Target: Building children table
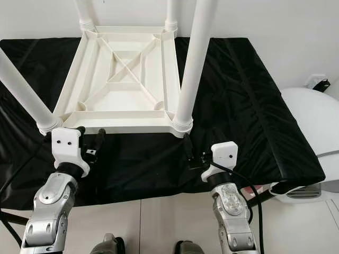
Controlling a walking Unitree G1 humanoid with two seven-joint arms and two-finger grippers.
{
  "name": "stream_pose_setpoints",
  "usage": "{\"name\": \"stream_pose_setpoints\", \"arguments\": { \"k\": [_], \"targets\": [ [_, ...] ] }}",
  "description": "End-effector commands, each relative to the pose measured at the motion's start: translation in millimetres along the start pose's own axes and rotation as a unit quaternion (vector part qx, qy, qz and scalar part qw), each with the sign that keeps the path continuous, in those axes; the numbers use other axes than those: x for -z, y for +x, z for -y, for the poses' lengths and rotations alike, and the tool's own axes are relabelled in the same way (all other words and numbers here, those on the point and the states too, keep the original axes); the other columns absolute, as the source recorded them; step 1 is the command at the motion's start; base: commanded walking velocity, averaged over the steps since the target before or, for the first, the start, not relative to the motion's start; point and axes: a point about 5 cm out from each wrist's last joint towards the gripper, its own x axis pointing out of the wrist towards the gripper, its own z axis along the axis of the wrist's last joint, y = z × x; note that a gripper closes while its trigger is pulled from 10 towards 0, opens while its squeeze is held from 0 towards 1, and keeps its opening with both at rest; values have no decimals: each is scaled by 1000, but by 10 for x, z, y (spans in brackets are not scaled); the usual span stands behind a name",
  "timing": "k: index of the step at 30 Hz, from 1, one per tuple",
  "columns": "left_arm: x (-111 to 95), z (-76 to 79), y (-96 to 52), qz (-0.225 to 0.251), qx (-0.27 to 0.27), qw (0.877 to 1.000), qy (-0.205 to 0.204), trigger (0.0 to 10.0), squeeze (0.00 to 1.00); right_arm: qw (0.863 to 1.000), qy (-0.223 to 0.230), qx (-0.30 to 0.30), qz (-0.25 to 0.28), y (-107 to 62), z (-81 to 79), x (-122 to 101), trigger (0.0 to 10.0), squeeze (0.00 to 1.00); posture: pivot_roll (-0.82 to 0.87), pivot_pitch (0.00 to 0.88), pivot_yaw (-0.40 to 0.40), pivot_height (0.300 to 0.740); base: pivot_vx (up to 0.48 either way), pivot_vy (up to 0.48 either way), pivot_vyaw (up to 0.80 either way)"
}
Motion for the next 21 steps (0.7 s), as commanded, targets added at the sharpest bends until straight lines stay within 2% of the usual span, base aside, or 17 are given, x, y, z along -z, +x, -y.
{"name": "stream_pose_setpoints", "arguments": {
  "k": [1,2,6,7,8,9,11,13,21],
  "targets": [
    [31,-41,-55,-5,-47,999,-4,10000,976,1000,-3,-3,-3,-5,-7,27,10000,0,39,138,-14,740,0,0,0],
    [17,-23,-74,5,-40,999,-10,10000,1000,1000,-2,-3,-3,-3,-9,32,10000,0,40,136,-16,740,0,0,0],
    [29,36,-62,-6,-13,999,35,10000,1000,1000,0,-8,-5,2,-28,48,10000,0,46,132,-21,740,0,0,0],
    [29,36,-62,-6,-13,999,35,10000,1000,1000,0,-8,-5,2,-28,48,10000,0,46,132,-21,740,0,0,0],
    [2,91,-31,0,13,999,41,10000,0,1000,-1,-11,-7,-1,-28,54,10000,0,46,130,-21,740,0,0,0],
    [2,91,-31,0,13,999,41,10000,0,1000,-1,-11,-7,-1,-28,54,10000,0,46,130,-21,740,0,0,0],
    [-49,242,59,18,78,994,70,10000,0,1000,-2,-13,-9,5,-19,64,10000,0,48,129,-24,740,0,0,0],
    [-52,329,110,22,117,990,81,10000,0,1000,-3,-15,-9,10,-20,68,10000,0,44,127,-18,740,0,0,0],
    [-30,360,145,23,154,982,106,10000,0,1000,-5,-14,-9,-8,-24,75,10000,0,27,123,-1,740,0,0,0]
  ]
}}
